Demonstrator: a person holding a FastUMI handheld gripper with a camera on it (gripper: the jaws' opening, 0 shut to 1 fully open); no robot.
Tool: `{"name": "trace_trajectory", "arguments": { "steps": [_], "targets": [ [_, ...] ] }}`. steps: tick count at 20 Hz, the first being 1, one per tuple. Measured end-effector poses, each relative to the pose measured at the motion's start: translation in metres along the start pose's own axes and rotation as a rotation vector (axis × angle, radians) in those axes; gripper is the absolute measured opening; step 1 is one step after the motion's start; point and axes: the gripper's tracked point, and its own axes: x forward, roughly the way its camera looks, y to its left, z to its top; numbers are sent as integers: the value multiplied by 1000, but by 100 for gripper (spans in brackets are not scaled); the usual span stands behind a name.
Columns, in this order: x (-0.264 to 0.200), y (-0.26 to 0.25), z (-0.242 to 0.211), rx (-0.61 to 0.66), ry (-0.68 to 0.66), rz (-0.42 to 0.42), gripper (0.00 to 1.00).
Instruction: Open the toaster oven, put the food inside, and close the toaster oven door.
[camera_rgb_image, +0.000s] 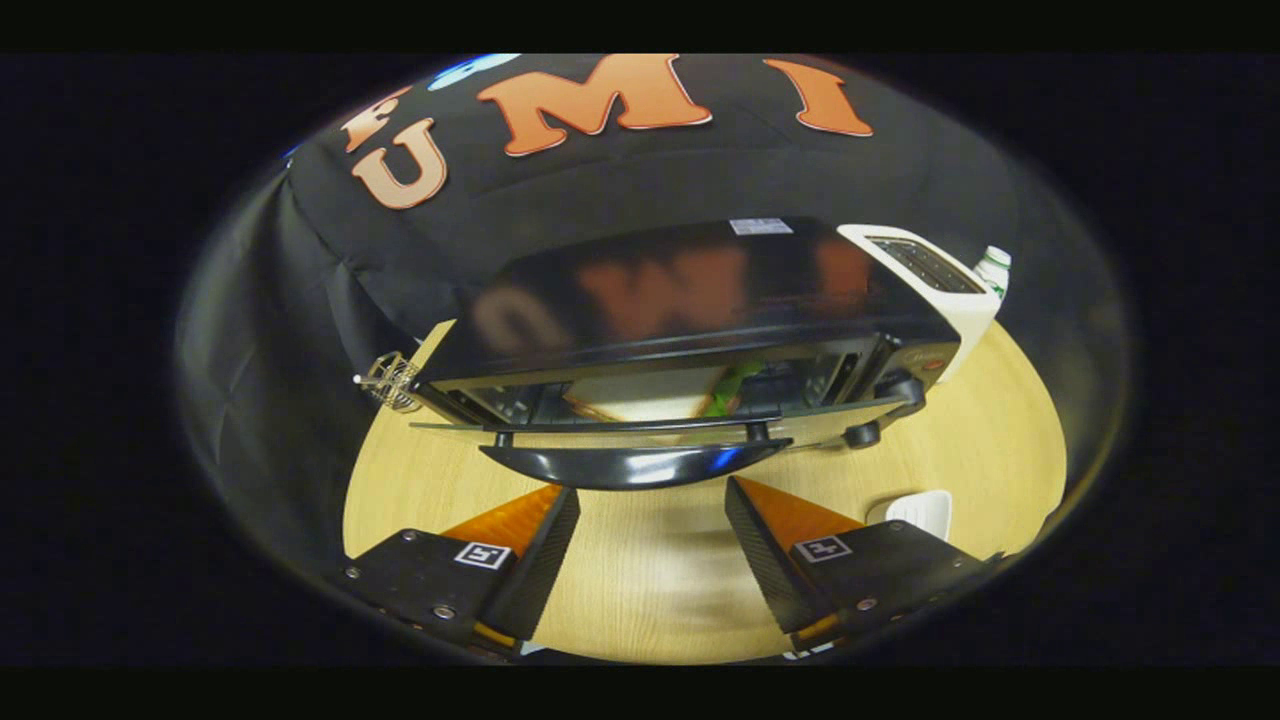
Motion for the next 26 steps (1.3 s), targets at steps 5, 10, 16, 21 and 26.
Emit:
{"name": "trace_trajectory", "arguments": {
  "steps": [5,10,16,21,26],
  "targets": [
    [-1,6,26,-7,-42,23,87],
    [-17,5,42,-56,-124,23,88],
    [-66,-15,81,-89,-343,28,90],
    [-121,-36,131,-111,-581,26,98],
    [-192,-57,182,-134,-818,22,98]
  ]
}}
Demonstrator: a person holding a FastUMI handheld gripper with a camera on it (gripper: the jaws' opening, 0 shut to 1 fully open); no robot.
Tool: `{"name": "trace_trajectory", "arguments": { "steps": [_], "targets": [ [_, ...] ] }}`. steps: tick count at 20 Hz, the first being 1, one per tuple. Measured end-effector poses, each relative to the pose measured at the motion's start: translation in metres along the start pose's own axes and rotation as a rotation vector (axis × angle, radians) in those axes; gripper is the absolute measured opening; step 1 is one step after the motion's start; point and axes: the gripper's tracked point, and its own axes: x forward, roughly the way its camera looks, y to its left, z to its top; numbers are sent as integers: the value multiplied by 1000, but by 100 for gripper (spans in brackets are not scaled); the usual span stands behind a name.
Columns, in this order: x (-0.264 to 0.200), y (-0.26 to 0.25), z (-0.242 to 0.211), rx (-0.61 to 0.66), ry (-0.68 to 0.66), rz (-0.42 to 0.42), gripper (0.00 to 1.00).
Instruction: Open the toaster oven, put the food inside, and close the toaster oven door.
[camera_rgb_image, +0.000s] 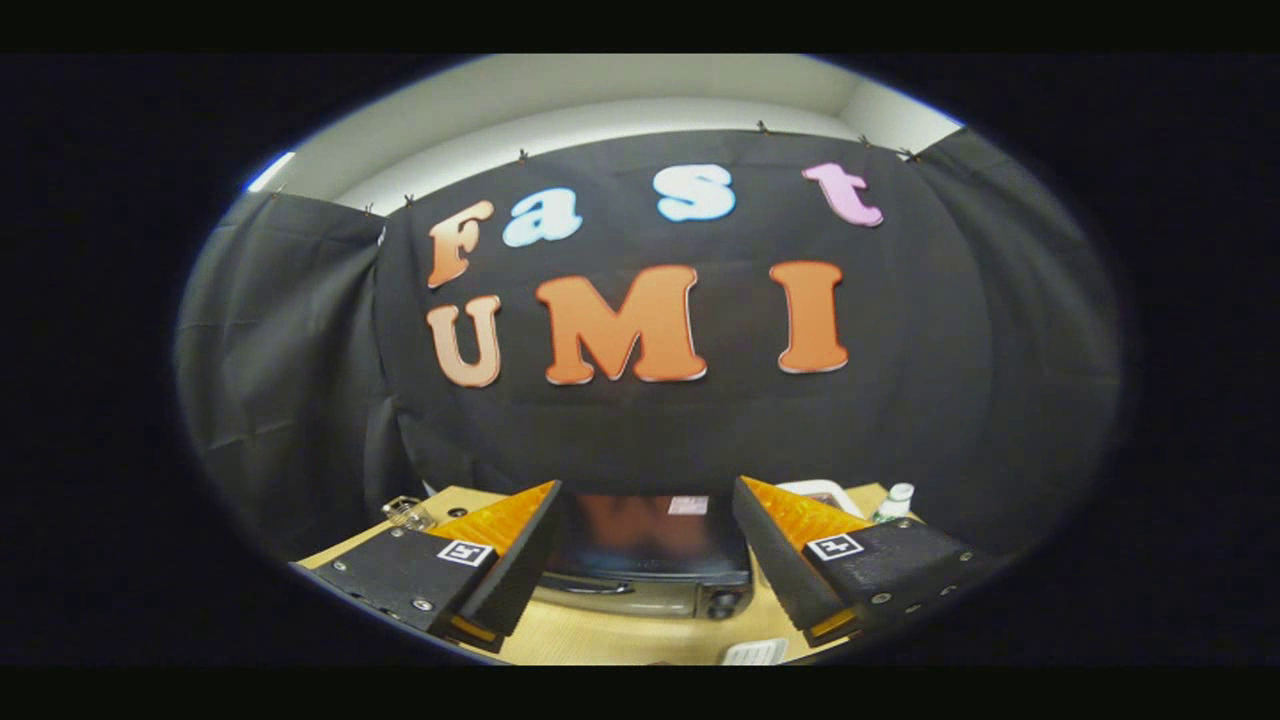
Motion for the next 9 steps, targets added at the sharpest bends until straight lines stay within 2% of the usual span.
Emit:
{"name": "trace_trajectory", "arguments": {
  "steps": [6,9],
  "targets": [
    [-12,-36,85,-48,-193,-49,98],
    [-22,-48,113,-99,-262,-70,98]
  ]
}}
